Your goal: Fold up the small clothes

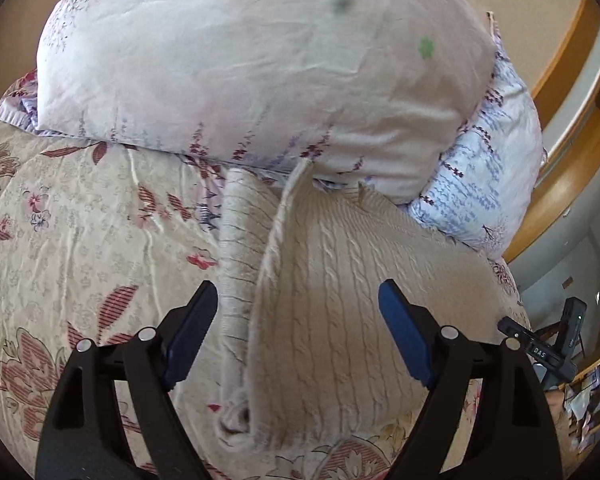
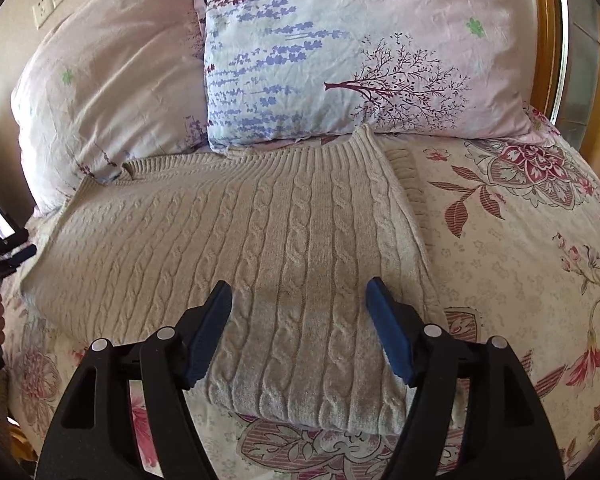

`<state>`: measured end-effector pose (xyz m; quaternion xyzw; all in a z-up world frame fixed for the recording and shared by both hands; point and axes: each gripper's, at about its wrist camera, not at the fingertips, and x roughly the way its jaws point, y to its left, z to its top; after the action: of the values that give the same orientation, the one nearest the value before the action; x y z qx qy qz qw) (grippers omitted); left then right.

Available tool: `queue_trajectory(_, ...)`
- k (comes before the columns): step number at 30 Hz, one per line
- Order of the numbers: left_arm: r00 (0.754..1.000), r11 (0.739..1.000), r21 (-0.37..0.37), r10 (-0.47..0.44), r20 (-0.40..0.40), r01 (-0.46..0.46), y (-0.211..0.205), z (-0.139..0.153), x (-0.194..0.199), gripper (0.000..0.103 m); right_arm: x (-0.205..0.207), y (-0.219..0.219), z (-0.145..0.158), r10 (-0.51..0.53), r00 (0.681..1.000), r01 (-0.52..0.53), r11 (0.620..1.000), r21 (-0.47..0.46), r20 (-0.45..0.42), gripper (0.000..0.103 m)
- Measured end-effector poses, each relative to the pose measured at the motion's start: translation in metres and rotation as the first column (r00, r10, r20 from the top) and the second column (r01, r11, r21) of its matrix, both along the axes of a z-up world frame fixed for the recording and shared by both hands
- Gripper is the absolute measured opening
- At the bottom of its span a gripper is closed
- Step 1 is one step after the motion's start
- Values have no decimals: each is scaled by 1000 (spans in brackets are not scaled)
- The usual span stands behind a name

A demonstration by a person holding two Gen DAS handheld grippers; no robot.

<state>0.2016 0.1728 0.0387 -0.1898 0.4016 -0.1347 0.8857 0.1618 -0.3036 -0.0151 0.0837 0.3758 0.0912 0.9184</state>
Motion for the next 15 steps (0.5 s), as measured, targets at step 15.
queue_trajectory(15, 995, 976, -219, -8, -104, -15, 16, -31, 46, 62, -4, -26, -7, 44, 998, -57, 959, 276, 54, 81)
